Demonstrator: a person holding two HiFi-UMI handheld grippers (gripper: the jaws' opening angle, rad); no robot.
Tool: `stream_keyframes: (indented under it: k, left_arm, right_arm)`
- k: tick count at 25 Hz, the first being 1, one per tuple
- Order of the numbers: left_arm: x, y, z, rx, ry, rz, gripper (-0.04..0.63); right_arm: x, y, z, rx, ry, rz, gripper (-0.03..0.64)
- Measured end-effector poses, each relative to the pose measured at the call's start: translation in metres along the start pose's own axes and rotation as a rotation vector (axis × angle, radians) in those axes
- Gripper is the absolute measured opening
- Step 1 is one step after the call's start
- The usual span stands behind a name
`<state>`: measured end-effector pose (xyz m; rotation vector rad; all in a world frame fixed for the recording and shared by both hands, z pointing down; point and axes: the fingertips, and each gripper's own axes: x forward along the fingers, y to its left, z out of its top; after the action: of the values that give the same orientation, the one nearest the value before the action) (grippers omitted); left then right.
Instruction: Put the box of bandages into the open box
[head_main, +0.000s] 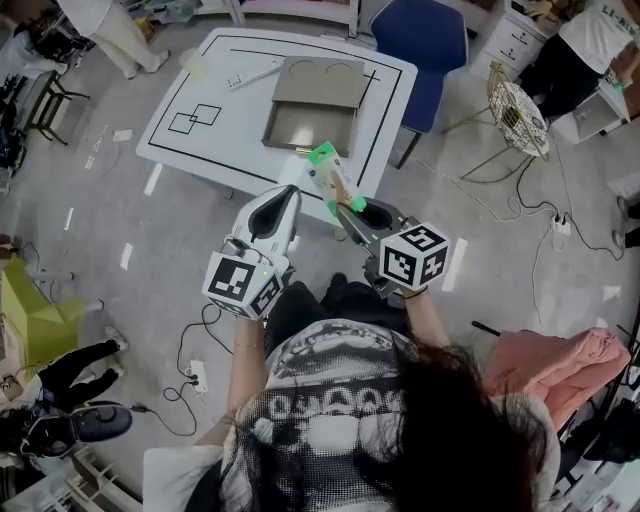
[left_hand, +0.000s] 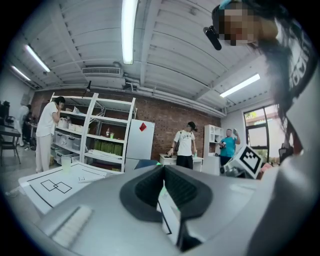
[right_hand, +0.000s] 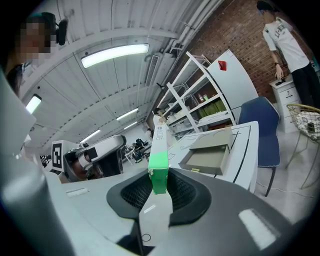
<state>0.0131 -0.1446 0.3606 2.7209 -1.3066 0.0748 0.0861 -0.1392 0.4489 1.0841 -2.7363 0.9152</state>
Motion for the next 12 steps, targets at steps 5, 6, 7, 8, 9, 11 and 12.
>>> stream_keyframes:
  k: [5,6,7,8,9,11,12]
  left_arm:
    - [0.005,0.008,-0.001,0.003,0.022,0.025,0.000]
    - [0.006,0.010,-0.001,0.005,0.026,0.025,0.000]
    - [0.008,0.013,-0.002,0.006,0.032,0.025,0.000]
    - [0.009,0.015,-0.004,0.008,0.038,0.023,0.000]
    - [0.011,0.018,-0.005,0.011,0.044,0.021,0.000]
    - [0.014,0.024,-0.008,0.018,0.054,0.015,0.000]
    - [0.015,0.027,-0.009,0.021,0.058,0.011,0.000]
  right_arm:
    - [0.008,-0.008,0.001,0.022,0.013,0.016,0.087]
    - [0.010,-0.010,0.001,0.026,0.014,0.018,0.087]
    - [0.013,-0.011,0.001,0.030,0.015,0.018,0.087]
    - [0.017,-0.013,0.000,0.035,0.017,0.018,0.087]
    - [0.021,-0.016,0.000,0.040,0.019,0.016,0.087]
    - [0.030,-0.021,-0.001,0.049,0.025,0.009,0.087]
    - [0.034,-0.024,0.000,0.051,0.027,0.004,0.087]
